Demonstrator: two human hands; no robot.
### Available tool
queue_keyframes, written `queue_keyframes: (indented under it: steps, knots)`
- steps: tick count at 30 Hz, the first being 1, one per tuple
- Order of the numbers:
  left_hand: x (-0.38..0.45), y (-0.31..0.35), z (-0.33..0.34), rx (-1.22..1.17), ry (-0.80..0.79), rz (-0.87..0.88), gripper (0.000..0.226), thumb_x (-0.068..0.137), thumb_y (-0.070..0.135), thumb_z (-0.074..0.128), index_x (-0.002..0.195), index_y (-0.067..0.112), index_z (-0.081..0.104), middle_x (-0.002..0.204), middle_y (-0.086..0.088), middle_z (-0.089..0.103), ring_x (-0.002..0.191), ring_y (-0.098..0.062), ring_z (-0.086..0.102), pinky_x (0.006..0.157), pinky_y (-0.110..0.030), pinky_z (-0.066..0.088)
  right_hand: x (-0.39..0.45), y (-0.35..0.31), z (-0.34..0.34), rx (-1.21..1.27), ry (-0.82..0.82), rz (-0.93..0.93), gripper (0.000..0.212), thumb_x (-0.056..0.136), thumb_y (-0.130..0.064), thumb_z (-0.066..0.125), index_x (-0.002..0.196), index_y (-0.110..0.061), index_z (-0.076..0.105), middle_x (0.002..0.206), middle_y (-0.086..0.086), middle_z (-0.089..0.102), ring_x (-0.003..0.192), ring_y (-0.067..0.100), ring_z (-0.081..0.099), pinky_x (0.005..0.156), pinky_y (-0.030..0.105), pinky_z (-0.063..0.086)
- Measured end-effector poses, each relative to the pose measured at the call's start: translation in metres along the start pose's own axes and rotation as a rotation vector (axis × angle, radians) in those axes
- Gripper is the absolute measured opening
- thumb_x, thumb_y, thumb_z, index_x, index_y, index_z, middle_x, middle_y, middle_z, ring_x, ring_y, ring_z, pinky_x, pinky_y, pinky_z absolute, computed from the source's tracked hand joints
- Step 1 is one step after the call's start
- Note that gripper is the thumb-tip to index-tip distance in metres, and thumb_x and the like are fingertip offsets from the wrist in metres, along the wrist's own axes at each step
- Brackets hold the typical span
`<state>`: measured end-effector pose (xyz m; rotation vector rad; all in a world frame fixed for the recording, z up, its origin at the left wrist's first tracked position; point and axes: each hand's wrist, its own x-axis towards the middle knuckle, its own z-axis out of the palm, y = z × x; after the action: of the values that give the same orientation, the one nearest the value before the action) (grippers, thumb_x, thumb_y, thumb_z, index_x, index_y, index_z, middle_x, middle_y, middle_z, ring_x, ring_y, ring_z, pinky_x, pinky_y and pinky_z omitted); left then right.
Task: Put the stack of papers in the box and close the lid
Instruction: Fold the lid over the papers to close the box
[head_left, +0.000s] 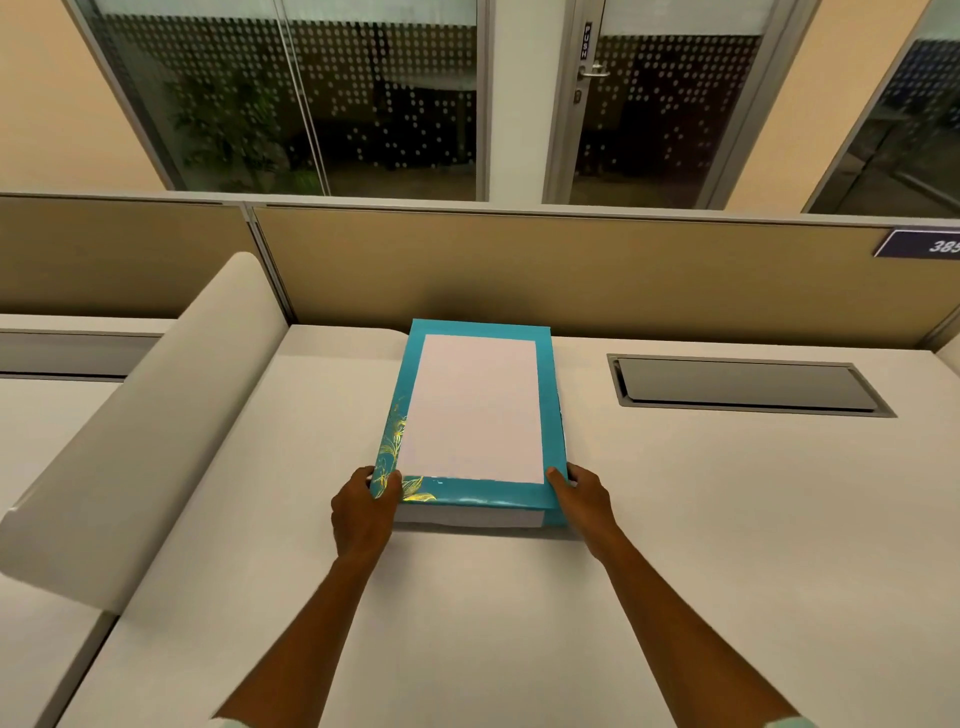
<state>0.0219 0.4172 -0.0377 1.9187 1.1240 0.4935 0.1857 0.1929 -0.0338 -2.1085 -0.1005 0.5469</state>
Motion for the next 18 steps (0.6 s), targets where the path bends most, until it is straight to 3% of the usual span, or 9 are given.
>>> queue_keyframes:
  steps: [3,6,10,13,18]
  knots:
    - [0.01,0.002,0.003,0.127,-0.053,0.174,0.045,0.091,0.023,0.06,0.131,0.005,0.049,0.125,-0.019,0.061,0.111,-0.036,0.06,0.088,-0.046,0.055,0.006,-0.004,0.003,-0.184,0.047,-0.092,0.065,0.095,-0.028,0.055,0.151,-0.011,0.026,0.15,0.012,0.039,0.135,0.03,0.042,0.11,0.042,0.041]
    - [0.024,0.01,0.008,0.399,-0.181,0.365,0.061,0.095,0.03,0.052,0.148,0.006,0.031,0.156,-0.018,0.031,0.143,-0.034,0.031,0.115,-0.043,0.032,0.011,-0.013,0.012,-0.43,0.052,-0.278,0.067,0.098,-0.036,0.046,0.154,-0.016,0.015,0.162,0.007,0.018,0.146,0.027,0.024,0.118,0.039,0.027]
    - [0.044,0.015,0.014,0.682,-0.312,0.477,0.067,0.097,0.048,0.036,0.153,0.016,0.016,0.164,-0.009,0.007,0.15,-0.032,0.01,0.12,-0.045,0.021,0.026,-0.026,0.021,-0.748,0.005,-0.346,0.068,0.098,-0.054,0.029,0.155,-0.024,0.006,0.165,0.003,-0.001,0.152,0.027,0.005,0.122,0.045,0.011]
    - [0.051,0.014,0.016,0.731,-0.34,0.487,0.066,0.097,0.05,0.034,0.152,0.016,0.02,0.163,-0.008,0.01,0.15,-0.03,0.011,0.12,-0.045,0.022,0.035,-0.028,0.022,-0.826,-0.018,-0.357,0.065,0.097,-0.057,0.026,0.154,-0.027,0.015,0.164,0.002,0.004,0.151,0.027,0.006,0.122,0.047,0.012]
    - [0.06,0.017,0.018,0.718,-0.257,0.548,0.059,0.095,0.05,0.039,0.141,0.013,0.041,0.154,-0.01,0.034,0.142,-0.03,0.032,0.114,-0.043,0.031,0.042,-0.031,0.025,-0.802,0.075,-0.369,0.061,0.095,-0.059,0.031,0.147,-0.027,0.034,0.159,0.003,0.026,0.146,0.028,0.023,0.119,0.043,0.025]
